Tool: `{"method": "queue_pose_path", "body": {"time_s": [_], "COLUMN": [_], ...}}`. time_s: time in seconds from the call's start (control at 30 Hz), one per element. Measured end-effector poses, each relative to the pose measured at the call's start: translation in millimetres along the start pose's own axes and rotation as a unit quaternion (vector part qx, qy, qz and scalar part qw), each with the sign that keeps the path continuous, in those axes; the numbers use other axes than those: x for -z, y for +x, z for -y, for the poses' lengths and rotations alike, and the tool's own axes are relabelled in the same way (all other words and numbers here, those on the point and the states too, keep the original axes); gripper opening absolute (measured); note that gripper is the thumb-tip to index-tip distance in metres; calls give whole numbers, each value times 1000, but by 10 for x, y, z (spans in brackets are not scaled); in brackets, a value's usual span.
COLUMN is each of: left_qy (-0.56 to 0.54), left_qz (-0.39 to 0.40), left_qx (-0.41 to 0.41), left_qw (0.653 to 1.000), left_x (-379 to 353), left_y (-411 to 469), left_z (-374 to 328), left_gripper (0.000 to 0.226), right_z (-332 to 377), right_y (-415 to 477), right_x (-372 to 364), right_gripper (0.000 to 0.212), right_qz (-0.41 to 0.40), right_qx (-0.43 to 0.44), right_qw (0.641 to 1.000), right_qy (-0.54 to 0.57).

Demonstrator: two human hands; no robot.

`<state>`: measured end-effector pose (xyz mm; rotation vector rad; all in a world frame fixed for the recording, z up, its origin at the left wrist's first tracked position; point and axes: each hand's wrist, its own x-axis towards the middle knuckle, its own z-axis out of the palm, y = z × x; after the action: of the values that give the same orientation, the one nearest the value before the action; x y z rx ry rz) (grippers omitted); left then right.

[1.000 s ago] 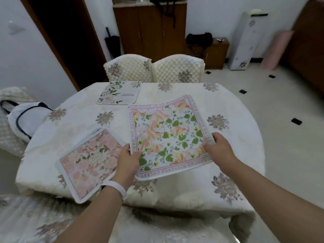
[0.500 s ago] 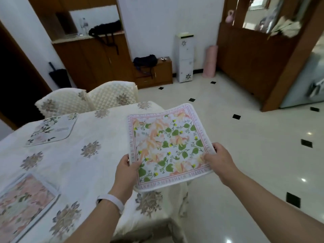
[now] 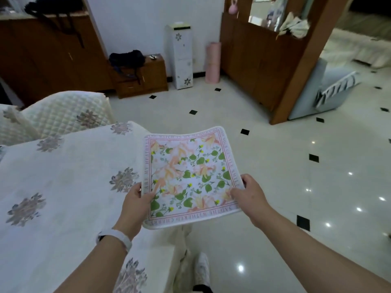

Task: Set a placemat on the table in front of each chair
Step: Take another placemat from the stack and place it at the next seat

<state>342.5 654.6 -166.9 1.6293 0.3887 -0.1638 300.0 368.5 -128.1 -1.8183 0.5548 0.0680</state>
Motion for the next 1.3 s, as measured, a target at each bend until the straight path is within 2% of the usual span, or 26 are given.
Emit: {"method": "queue_pose_path", "body": {"time_s": [0.27,0.57,0.93,1.3], "left_qy": [-43,-75,-125,-138], "left_qz": [-12,-24,-105,-200], "left_qx": [25,25,51,37], "left_qw": [999,997,985,969], "left_x": [-334,-443,-673,-1527], "left_y": [1337,2299,2944,3921], "left_z": [-192,-524,-794,-1613], "left_gripper": [21,25,24,26], "right_z": [432,917,1347,1979], "right_y": [1450,2375,3531,5333], "right_x": [-324,-563,-757,-537], "right_gripper": [25,26,23,22], "right_qz": [-1,24,98,195], "right_qx": [-19,-22,13,41], "right_qw": [999,998,992,978], "right_qy": [-36,-62,-75,-65]}}
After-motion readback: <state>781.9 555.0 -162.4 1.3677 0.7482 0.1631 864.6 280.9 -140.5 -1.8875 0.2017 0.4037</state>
